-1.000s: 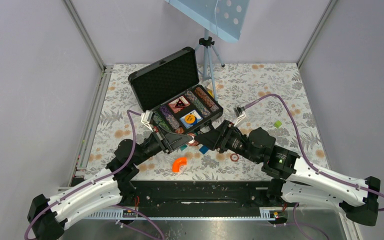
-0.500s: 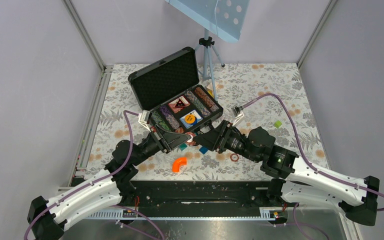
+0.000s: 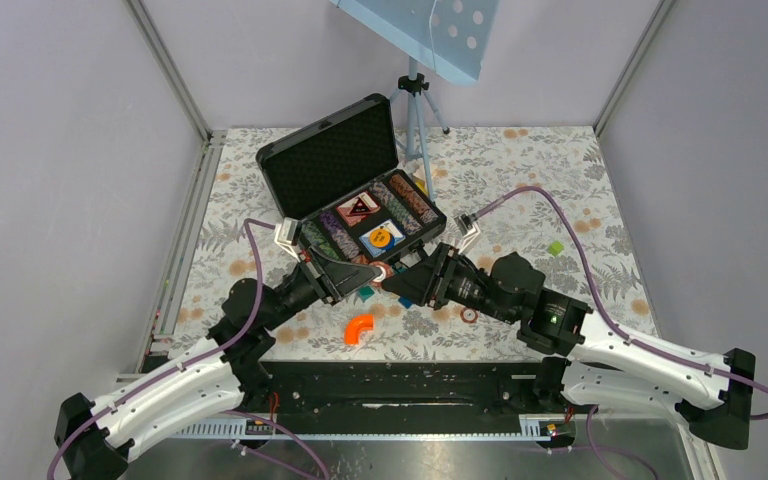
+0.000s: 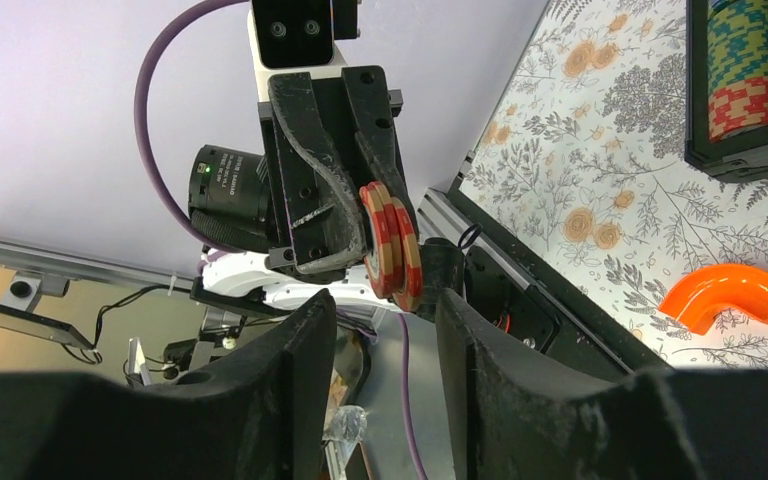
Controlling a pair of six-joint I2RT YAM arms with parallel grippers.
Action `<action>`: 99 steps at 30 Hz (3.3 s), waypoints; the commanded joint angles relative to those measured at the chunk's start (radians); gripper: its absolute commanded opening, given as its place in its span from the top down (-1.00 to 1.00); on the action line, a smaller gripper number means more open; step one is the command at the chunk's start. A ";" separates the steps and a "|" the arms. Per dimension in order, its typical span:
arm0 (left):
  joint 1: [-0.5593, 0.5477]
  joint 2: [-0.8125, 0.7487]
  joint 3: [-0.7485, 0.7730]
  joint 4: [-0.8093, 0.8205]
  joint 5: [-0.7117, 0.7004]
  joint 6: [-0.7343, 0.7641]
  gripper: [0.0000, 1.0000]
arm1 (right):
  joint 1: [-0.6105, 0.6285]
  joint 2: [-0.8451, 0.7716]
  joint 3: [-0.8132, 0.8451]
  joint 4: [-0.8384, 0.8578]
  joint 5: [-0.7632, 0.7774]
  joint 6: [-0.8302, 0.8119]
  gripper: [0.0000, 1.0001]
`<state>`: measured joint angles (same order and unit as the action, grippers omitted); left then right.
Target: Pack up texas hold em set
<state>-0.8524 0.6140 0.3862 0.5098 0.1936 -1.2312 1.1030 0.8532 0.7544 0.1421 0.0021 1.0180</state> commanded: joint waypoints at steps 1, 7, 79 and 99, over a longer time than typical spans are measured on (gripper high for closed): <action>-0.003 -0.008 0.041 0.050 -0.010 -0.013 1.00 | -0.005 0.008 0.043 0.057 -0.026 -0.015 0.06; -0.003 -0.007 0.035 0.066 -0.002 -0.024 1.00 | -0.005 0.013 0.041 0.072 -0.018 -0.018 0.10; -0.004 0.001 -0.016 0.133 0.014 -0.094 -0.47 | -0.030 0.038 0.027 0.153 0.019 -0.024 1.00; 0.005 -0.253 0.342 -1.079 -0.524 0.330 -0.82 | -0.130 0.104 0.267 -0.314 -0.050 -0.902 1.00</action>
<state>-0.8505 0.3904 0.6449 -0.2672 -0.1284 -1.0382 0.9821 0.9443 1.0122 -0.1532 -0.0025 0.4957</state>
